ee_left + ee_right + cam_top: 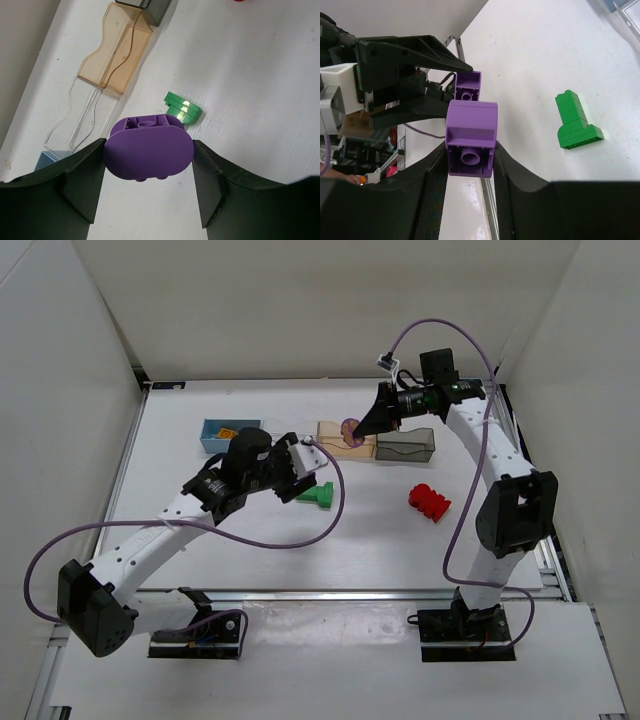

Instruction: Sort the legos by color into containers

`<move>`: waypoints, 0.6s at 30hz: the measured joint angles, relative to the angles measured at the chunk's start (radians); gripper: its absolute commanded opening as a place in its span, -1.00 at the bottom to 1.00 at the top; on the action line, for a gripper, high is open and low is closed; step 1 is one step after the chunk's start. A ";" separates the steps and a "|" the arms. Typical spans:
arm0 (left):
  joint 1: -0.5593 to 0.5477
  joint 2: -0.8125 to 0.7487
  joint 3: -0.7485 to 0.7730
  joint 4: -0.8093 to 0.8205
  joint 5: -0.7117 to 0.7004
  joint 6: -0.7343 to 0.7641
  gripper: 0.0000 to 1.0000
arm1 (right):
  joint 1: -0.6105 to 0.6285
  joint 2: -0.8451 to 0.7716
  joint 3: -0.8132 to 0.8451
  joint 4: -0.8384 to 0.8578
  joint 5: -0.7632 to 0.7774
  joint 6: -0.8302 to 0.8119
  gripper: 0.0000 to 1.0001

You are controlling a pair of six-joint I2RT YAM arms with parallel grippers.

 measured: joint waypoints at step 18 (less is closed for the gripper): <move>0.225 0.578 0.568 -0.169 -0.093 -0.411 -0.80 | -0.079 -0.122 -0.054 -0.043 0.104 -0.097 -1.00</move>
